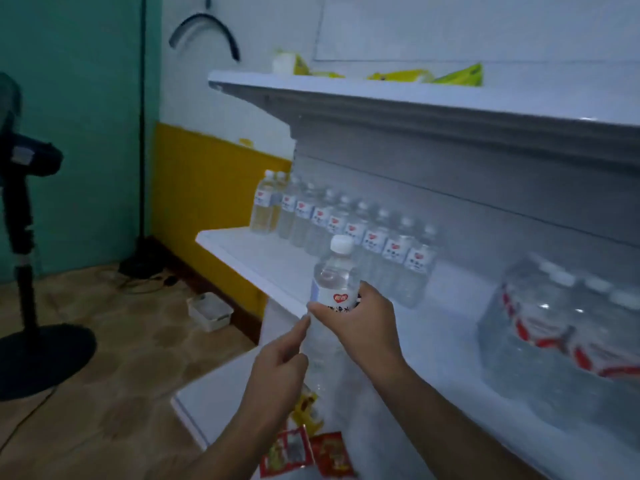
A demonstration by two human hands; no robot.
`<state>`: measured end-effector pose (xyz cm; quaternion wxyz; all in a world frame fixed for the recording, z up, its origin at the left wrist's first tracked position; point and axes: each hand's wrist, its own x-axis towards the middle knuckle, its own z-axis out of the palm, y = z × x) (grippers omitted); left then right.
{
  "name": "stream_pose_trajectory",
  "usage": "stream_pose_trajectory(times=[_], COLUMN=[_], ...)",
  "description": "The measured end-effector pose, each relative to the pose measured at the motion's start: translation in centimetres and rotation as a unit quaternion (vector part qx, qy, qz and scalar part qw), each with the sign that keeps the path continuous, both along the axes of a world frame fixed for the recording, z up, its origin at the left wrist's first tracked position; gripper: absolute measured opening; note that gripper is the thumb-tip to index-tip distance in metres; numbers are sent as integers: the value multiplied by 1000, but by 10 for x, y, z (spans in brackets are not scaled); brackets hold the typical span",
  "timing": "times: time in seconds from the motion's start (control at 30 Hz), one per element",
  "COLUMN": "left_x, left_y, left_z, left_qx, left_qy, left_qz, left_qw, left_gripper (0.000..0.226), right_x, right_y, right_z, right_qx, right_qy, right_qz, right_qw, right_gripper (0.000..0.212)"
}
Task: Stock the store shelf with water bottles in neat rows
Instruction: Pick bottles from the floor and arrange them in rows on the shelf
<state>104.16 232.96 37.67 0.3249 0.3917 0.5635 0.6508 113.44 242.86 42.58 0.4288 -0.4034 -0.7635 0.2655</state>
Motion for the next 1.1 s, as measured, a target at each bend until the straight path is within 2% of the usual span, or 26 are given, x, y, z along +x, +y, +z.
stream_pose_trajectory(times=[0.17, 0.33, 0.6, 0.77, 0.9, 1.1], left_x=[93, 186, 297, 327, 329, 304], left_y=[34, 48, 39, 40, 49, 59], left_z=[35, 46, 49, 43, 36, 40], left_qx=[32, 48, 44, 43, 43, 47], left_qy=[40, 83, 113, 126, 136, 138], left_qz=[-128, -247, -350, -385, -378, -339], left_qw=[990, 964, 929, 913, 915, 929], left_gripper=[72, 68, 59, 61, 65, 62], right_x=[113, 225, 340, 372, 373, 348], right_y=[2, -15, -58, -64, -57, -37], right_z=[36, 53, 48, 36, 29, 31], right_qx=[16, 30, 36, 31, 21, 25], right_qy=[32, 22, 13, 23, 34, 44], right_qz=[-126, -243, -359, -389, -387, -348], right_qw=[991, 969, 932, 920, 921, 936], right_gripper=[47, 45, 37, 39, 48, 47])
